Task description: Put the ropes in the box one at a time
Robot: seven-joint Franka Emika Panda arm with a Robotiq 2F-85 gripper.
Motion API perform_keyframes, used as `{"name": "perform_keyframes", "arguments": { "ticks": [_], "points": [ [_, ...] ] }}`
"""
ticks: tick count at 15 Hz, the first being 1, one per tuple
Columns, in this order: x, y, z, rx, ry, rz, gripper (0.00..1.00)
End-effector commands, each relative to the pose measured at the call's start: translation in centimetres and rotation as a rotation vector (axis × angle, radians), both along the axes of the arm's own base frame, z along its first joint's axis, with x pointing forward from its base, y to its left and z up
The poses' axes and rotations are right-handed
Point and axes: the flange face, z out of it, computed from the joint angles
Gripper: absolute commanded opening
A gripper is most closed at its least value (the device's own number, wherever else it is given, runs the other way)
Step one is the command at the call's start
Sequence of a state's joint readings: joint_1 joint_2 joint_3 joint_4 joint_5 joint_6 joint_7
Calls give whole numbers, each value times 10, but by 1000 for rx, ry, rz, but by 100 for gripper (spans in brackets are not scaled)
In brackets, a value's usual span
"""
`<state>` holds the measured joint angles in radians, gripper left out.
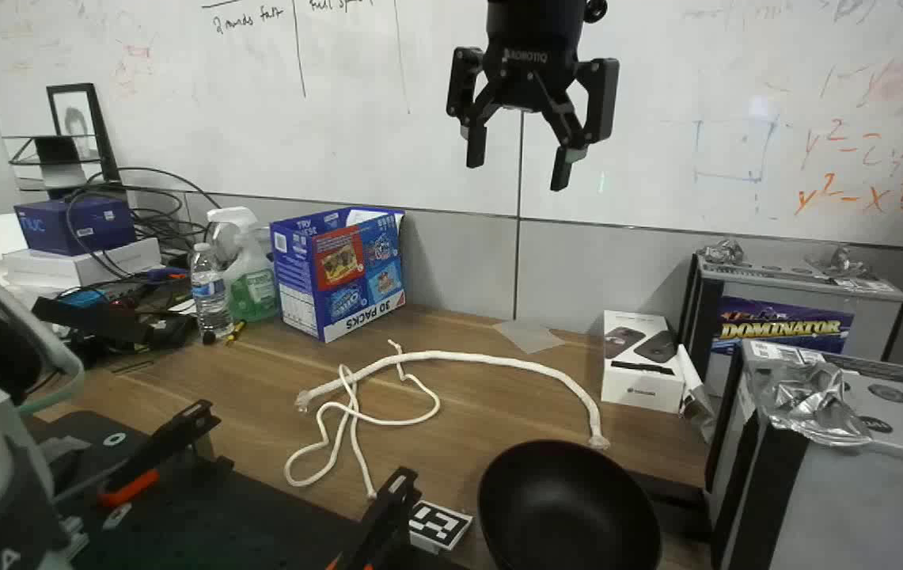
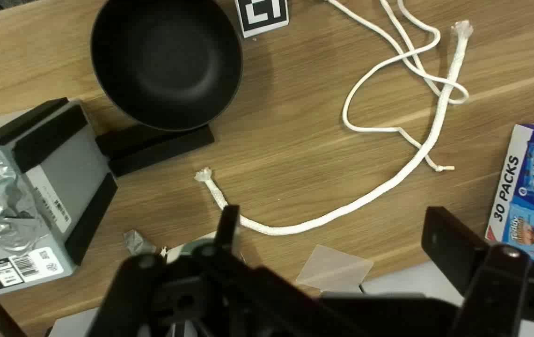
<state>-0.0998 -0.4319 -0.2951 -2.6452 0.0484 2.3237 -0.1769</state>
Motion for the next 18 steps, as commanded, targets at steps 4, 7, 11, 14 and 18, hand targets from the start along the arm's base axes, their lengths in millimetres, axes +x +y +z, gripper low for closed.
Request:
{"name": "perform_keyframes", "arguments": {
  "ticks": [4, 7, 11, 14, 18],
  "points": [
    [3, -2, 7, -5, -14, -2, 100],
    [3, 5, -4, -23, 4, 16, 100],
    [2, 39, -47, -33, 73, 119, 100],
    [5, 79, -87, -45, 125, 223, 100],
    [14, 125, -141, -98, 144, 368, 100]
  ]
}}
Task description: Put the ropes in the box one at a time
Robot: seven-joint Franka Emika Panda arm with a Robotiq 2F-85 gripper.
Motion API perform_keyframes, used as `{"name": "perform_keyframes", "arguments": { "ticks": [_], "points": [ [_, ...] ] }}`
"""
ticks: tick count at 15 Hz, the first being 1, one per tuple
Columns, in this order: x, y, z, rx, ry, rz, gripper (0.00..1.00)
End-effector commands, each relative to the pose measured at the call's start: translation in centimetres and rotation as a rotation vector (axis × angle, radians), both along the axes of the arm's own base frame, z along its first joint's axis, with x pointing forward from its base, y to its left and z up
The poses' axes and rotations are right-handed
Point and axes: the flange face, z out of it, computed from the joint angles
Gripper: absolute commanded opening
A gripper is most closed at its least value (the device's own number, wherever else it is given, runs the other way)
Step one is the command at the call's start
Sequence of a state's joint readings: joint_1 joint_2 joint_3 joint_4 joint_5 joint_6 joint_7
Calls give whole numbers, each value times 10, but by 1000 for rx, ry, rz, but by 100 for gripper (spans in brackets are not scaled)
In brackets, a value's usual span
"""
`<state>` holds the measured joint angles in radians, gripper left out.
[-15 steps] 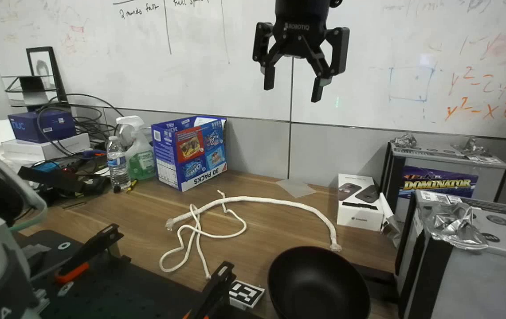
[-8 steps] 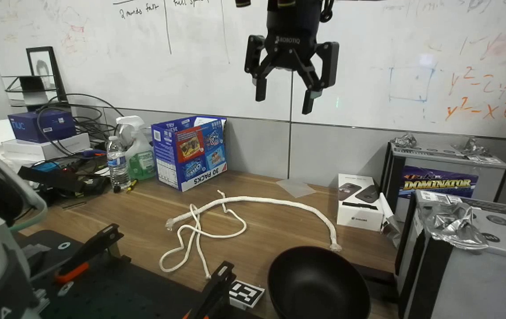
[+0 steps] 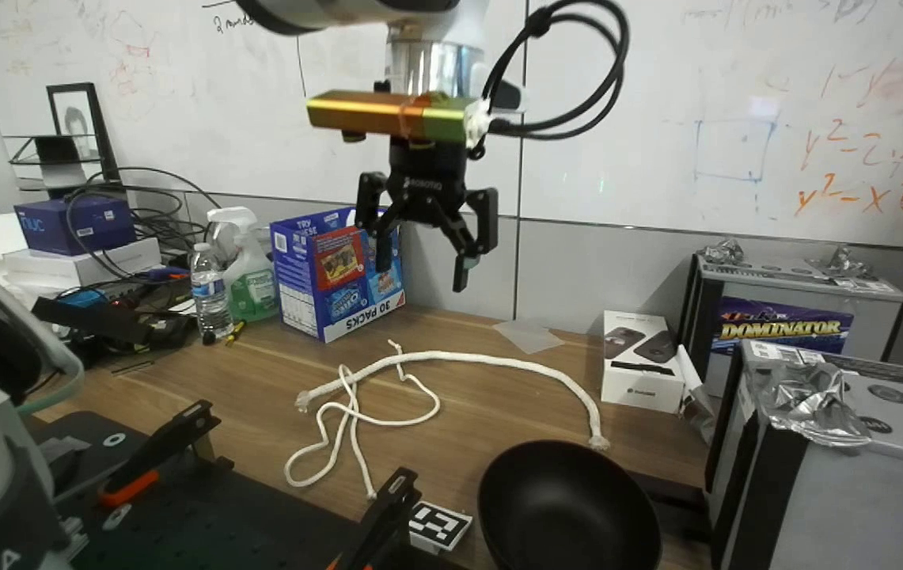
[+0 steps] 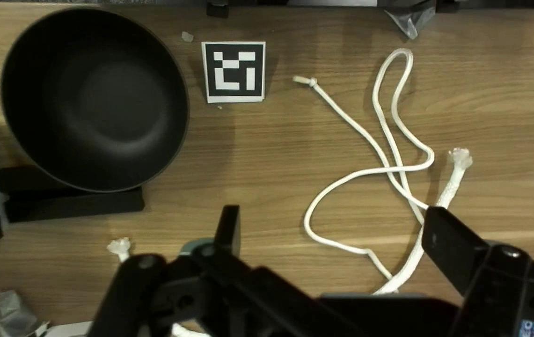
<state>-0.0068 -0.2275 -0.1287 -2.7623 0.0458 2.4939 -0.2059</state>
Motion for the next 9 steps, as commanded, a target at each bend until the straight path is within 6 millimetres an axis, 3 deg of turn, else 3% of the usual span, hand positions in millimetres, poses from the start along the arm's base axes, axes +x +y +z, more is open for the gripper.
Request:
{"name": "perform_keyframes", "arguments": {
  "ticks": [1, 6, 9],
  "points": [
    [10, 33, -45, -28, -18, 137, 100],
    [22, 65, -111, -17, -40, 286, 100],
    [26, 77, -140, 10, -57, 329, 100]
  ]
}}
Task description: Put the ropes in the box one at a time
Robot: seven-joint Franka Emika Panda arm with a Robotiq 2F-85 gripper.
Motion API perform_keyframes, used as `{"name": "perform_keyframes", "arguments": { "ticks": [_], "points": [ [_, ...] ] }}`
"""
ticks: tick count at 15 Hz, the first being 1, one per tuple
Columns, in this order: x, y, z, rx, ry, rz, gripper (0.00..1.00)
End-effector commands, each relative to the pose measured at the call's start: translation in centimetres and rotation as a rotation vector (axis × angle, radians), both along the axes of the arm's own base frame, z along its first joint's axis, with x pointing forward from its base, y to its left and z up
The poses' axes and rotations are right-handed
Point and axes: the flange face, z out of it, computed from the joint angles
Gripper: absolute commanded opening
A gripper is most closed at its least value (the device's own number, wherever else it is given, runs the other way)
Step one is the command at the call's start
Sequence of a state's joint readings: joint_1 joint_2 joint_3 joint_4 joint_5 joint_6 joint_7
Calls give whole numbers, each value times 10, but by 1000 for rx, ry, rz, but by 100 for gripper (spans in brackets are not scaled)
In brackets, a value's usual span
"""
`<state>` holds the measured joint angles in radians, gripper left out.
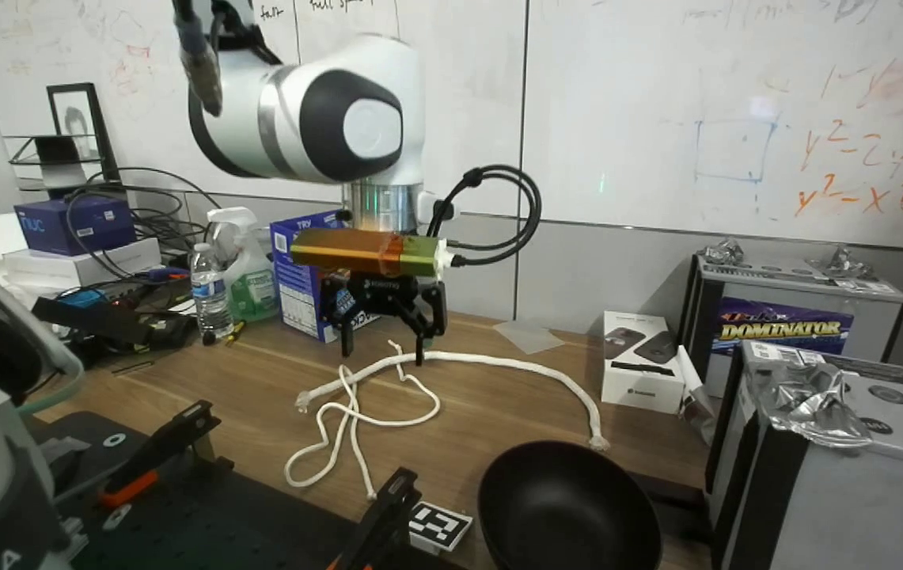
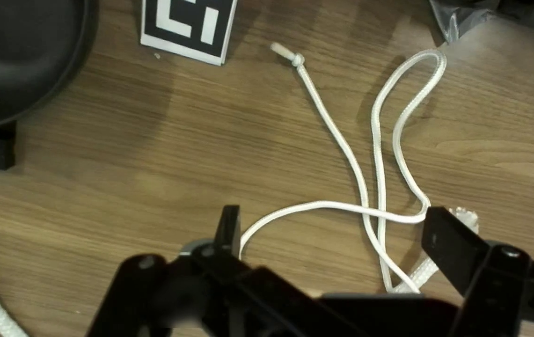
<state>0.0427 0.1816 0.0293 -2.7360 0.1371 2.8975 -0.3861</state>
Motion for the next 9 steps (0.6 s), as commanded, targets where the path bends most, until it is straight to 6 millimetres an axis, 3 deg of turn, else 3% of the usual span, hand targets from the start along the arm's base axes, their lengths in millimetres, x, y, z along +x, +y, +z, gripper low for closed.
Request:
{"name": "perform_keyframes", "arguments": {
  "ticks": [1, 9],
  "points": [
    [15, 12, -37, 40, -24, 60, 100],
    [36, 18, -99, 114, 26, 109, 100]
  ]
}}
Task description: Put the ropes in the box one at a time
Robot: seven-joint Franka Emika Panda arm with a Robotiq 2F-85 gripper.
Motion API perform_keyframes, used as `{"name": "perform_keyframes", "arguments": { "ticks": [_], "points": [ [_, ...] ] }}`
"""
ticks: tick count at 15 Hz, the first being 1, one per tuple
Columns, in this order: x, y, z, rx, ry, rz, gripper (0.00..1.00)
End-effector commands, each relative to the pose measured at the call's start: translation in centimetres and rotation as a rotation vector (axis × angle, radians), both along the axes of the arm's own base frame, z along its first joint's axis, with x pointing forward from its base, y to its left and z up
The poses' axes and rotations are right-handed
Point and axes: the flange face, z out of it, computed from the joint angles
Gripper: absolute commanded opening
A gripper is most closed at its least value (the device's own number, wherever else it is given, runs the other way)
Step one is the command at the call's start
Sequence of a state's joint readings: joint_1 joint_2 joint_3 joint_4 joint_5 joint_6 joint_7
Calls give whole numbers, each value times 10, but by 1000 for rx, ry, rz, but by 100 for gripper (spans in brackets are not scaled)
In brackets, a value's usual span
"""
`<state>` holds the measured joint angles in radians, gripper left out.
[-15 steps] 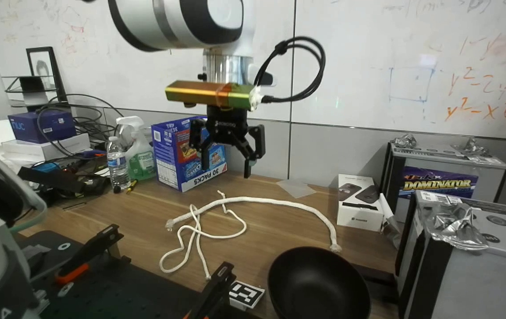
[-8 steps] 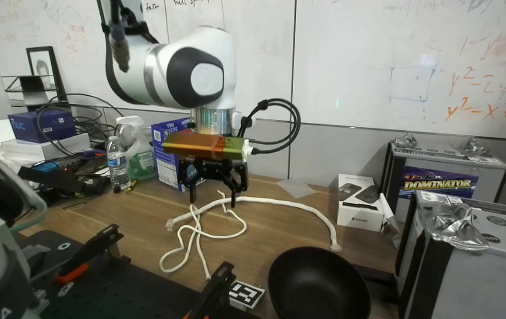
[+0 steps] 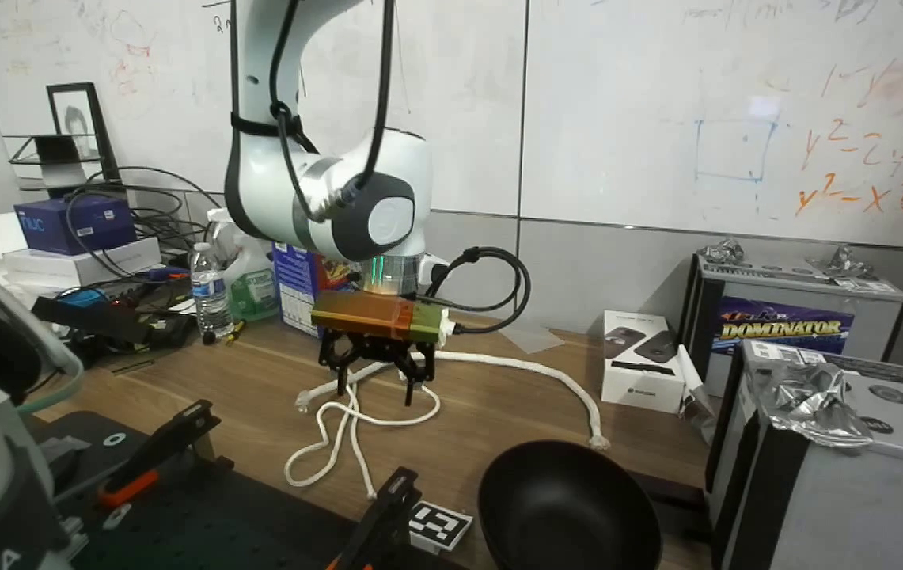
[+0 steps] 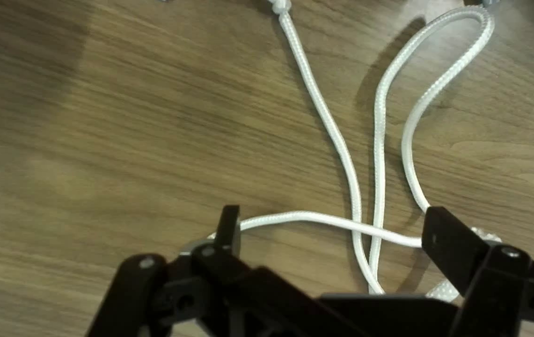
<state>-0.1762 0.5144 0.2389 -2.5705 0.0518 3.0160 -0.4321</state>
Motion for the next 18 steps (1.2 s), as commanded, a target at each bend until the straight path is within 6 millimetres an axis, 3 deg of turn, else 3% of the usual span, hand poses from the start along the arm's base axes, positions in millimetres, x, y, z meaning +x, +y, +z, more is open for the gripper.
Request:
{"name": "perform_keyframes", "arguments": {
  "ticks": [1, 7, 18],
  "points": [
    [13, -2, -23, 33, 2, 18, 100],
    [12, 5, -44, 68, 33, 68, 100],
    [-4, 37, -53, 3, 31, 198, 100]
  ]
}}
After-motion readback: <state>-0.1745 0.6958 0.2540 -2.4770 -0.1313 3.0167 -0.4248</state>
